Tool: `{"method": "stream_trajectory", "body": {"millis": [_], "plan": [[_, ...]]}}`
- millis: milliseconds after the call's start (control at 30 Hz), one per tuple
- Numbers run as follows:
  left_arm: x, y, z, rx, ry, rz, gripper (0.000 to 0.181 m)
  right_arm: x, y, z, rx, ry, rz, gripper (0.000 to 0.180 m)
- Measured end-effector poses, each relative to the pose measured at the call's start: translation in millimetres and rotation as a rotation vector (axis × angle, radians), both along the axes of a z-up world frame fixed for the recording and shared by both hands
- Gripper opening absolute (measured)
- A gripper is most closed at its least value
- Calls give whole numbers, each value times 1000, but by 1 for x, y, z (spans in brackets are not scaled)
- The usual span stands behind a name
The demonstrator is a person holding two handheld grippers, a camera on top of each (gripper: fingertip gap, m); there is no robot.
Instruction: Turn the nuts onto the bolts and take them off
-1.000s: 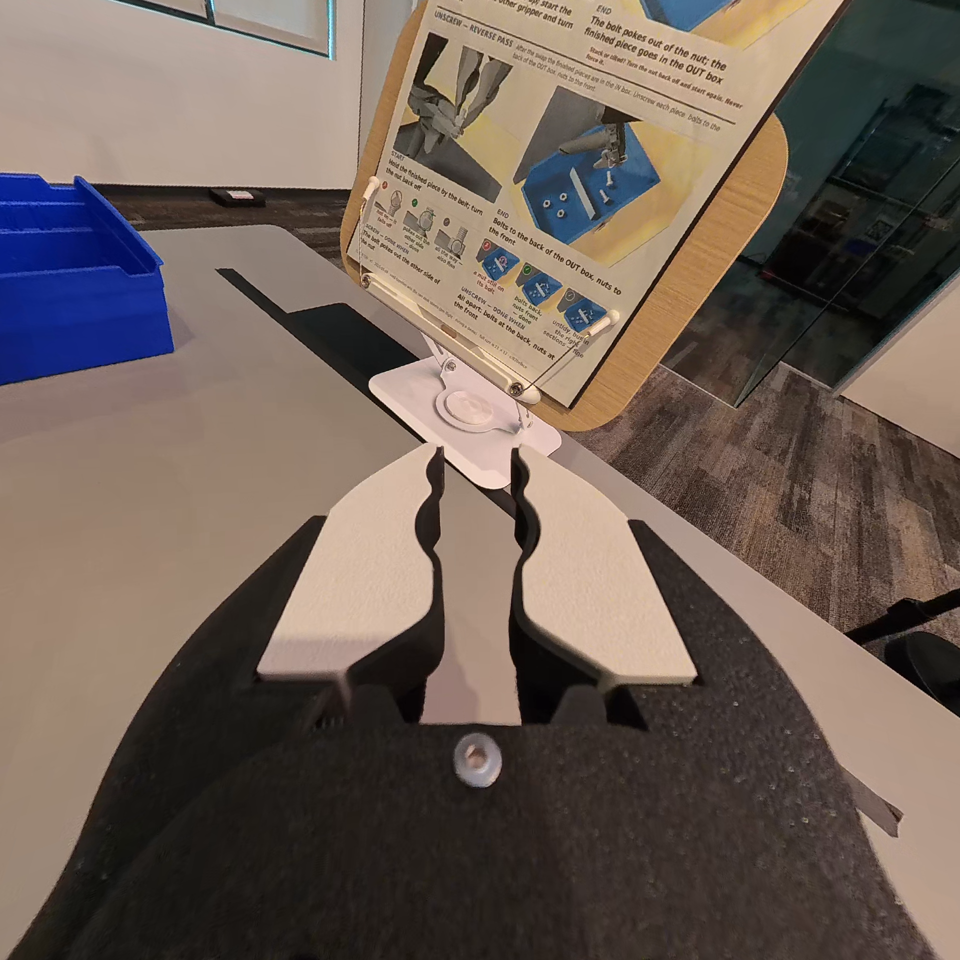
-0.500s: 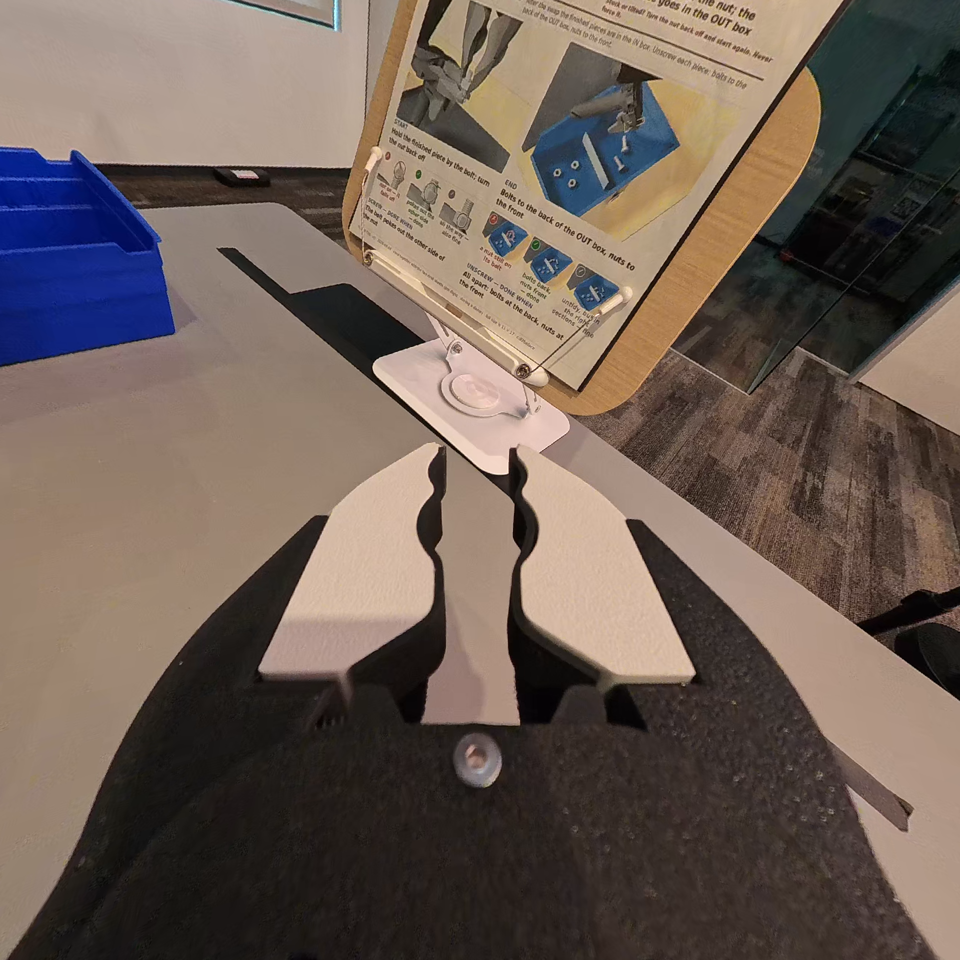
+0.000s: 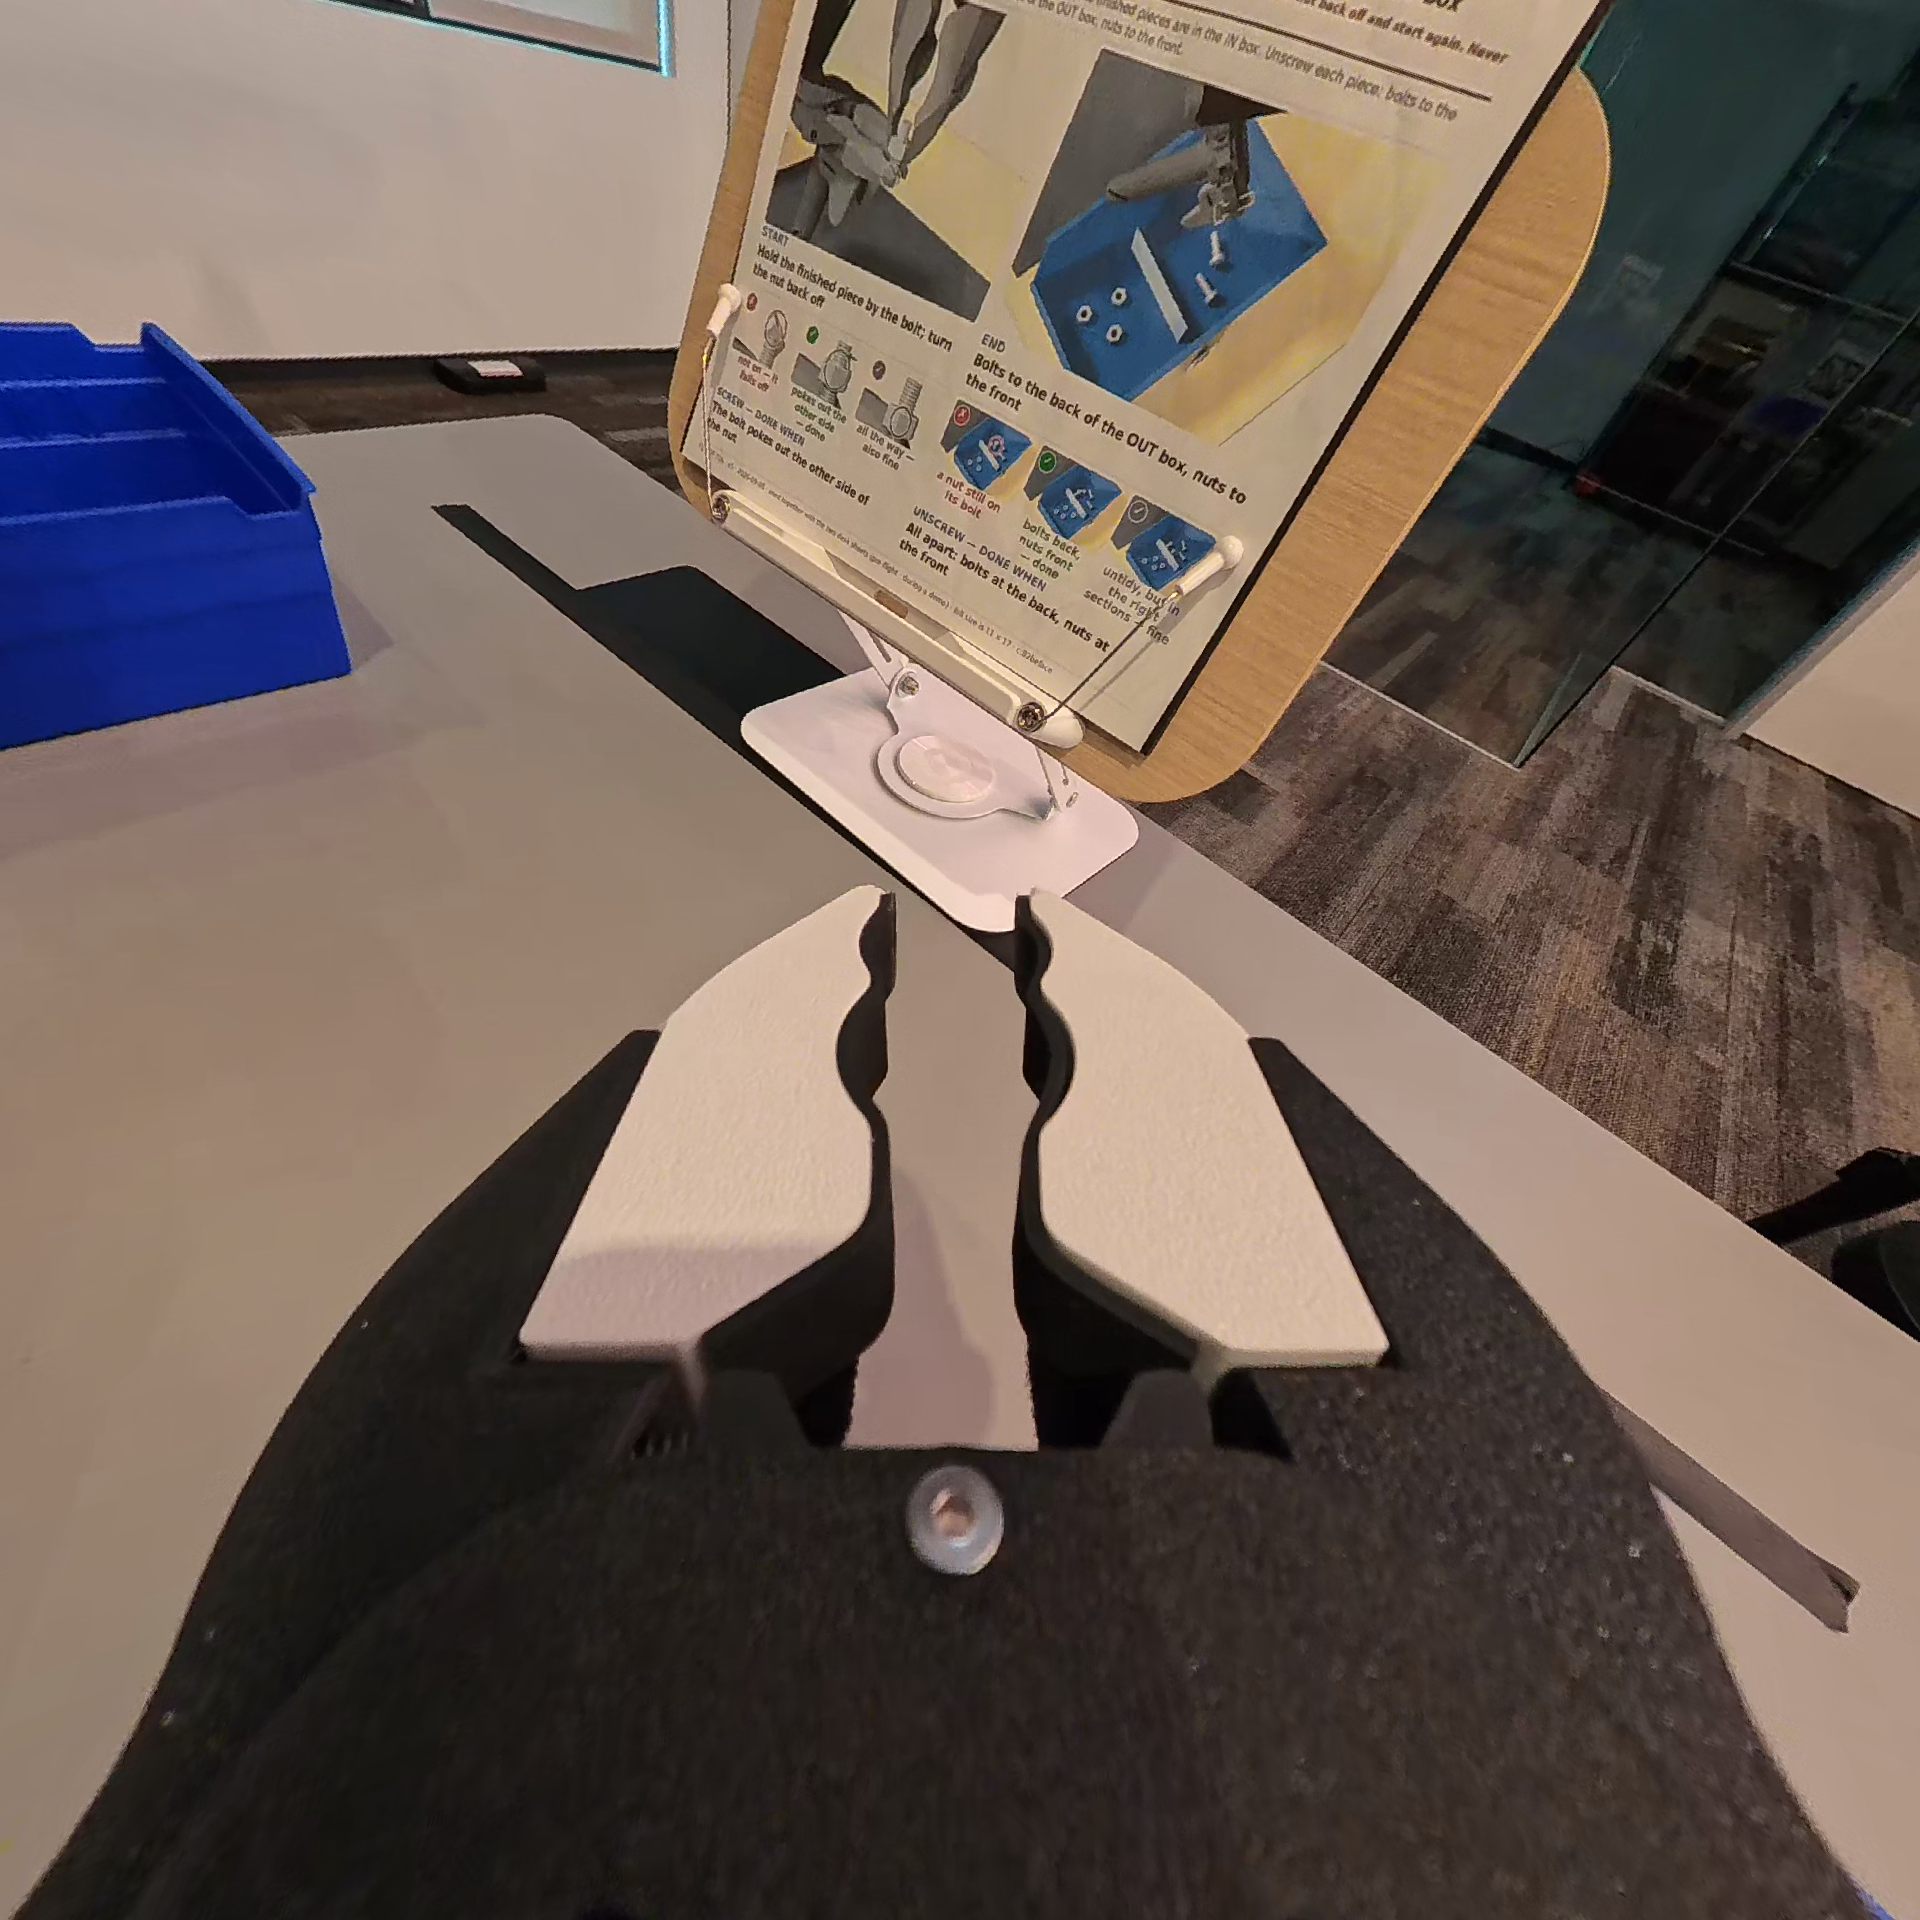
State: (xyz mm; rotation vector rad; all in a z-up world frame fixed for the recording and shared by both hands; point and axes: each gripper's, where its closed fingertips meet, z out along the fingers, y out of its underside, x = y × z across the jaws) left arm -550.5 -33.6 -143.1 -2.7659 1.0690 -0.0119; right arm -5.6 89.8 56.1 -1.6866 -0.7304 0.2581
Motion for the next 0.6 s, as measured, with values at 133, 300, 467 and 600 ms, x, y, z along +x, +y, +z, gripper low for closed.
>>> {"method": "stream_trajectory", "body": {"millis": [133,300,467,600], "plan": [[4,8,33,64,-48,-1,18,1,1,-1,-3,0,-3,20],[34,29,123,213,-93,-73,18,0,2,-2,-4,-4,-3,20],[133,38,190,320,-158,-304,18,2,4,-8,-23,-16,-9,20],[227,29,168,285,-172,-570,18,5,4,-10,-30,-24,-13,20]]}}
